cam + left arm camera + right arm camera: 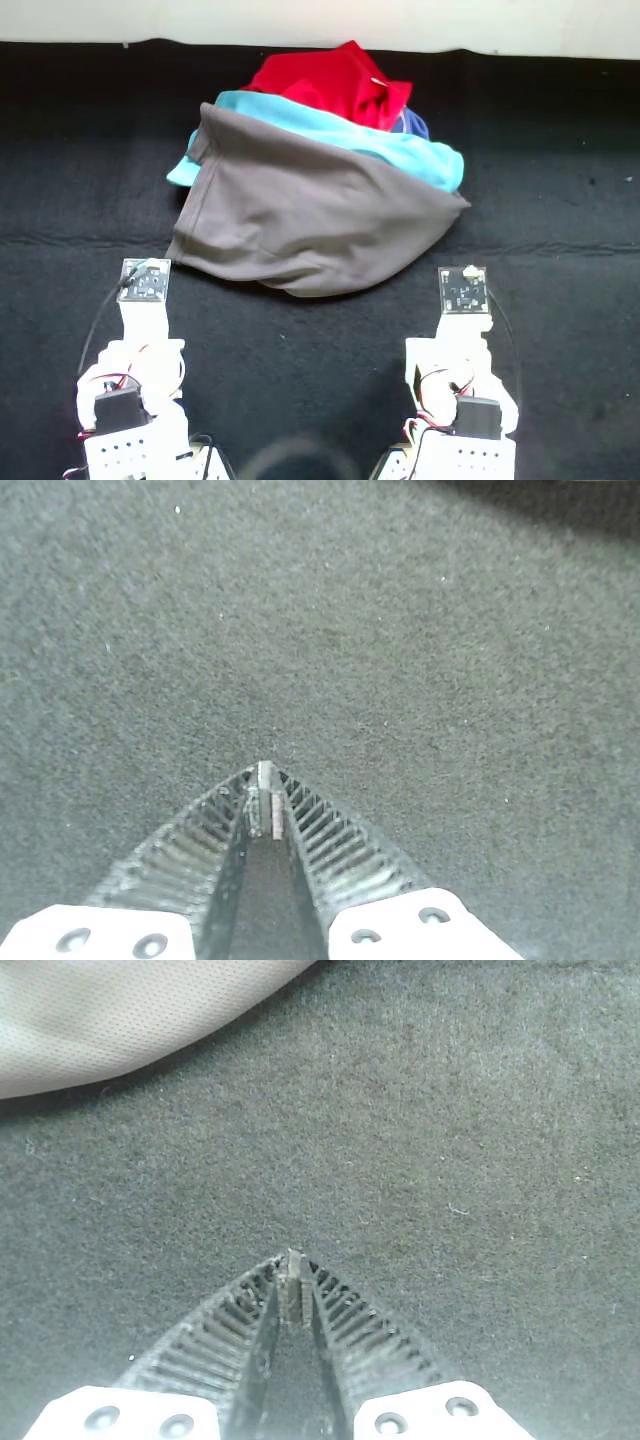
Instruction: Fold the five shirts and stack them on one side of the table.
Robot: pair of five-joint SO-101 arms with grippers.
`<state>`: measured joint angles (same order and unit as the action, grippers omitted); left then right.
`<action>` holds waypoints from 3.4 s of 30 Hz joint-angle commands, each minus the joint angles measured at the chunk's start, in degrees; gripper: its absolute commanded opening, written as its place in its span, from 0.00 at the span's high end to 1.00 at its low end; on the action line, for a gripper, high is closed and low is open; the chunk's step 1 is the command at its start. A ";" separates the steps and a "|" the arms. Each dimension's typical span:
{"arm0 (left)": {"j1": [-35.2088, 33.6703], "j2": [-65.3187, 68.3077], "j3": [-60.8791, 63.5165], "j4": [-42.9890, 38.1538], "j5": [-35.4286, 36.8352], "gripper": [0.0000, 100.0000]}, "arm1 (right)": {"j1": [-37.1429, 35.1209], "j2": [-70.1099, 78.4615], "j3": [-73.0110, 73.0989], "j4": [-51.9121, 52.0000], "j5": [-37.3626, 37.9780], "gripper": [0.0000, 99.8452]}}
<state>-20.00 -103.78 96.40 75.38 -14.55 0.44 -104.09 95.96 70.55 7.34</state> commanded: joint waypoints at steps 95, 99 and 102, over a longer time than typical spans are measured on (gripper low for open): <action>18.77 62.55 -86.02 -9.14 0.00 0.81 | -0.48 -0.84 7.69 0.84 -0.18 0.99; 21.58 76.35 -93.49 -7.03 2.37 0.75 | -0.48 -0.84 7.69 0.84 -0.18 0.99; 22.20 85.93 -100.18 -5.54 11.69 0.66 | -0.48 -0.84 7.69 0.84 -0.18 0.99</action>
<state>1.10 -25.71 3.30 68.79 -9.98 0.44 -104.09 95.96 70.55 7.34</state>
